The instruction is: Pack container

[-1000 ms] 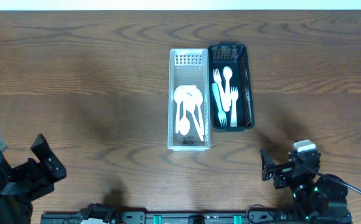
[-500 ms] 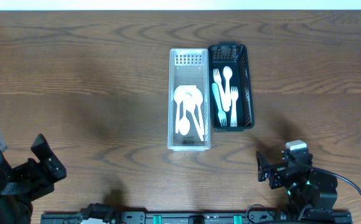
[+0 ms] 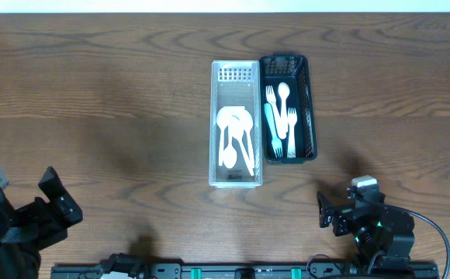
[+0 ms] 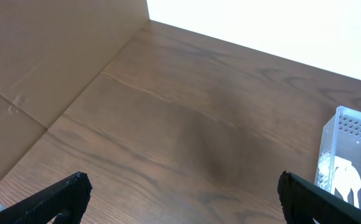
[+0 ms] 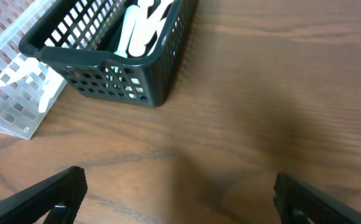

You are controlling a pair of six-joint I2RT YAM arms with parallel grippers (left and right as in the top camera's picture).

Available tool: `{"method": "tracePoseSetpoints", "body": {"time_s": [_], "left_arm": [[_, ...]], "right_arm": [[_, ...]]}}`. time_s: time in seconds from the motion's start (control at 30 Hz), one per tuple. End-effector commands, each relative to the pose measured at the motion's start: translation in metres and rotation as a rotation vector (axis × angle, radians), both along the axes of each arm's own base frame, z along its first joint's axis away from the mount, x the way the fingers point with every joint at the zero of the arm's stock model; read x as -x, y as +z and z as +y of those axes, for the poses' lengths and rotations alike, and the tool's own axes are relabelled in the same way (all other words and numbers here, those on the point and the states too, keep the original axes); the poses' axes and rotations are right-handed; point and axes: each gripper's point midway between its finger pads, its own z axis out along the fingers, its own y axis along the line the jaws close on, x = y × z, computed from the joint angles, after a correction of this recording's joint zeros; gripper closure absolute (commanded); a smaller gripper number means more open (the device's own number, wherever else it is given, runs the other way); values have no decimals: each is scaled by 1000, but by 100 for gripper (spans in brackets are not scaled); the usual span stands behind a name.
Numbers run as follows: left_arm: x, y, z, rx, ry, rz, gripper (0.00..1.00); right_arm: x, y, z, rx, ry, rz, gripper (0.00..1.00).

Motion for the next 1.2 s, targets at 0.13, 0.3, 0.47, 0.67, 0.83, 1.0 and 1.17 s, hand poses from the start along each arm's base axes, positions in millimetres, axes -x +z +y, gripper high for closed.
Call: {"method": "tracePoseSetpoints", "body": {"time_s": [0.13,0.3,0.47,0.67,0.83,1.0,1.17], "left_arm": [[-1,-2,2,-11,15,13,2],[-1,-2,2,-11,15,14,2],[-1,-2,2,-11,15,13,2],[-1,-4,3,-11,15,17,2],[-21,7,7,48,91,-145,2],[-54,-13,-2,200,100,-312,2],[-65,-78,2,352,192,-363,2]], "right_arm": [[0,-2,1,12,11,-5,1],[0,-2,1,12,10,-5,1],[0,-2,1,12,10,-5,1],[0,-2,1,12,11,-5,1],[0,-2,1,12,10,-5,1],[0,-2,1,12,10,-5,1],[0,-2,1,12,10,-5,1]]}}
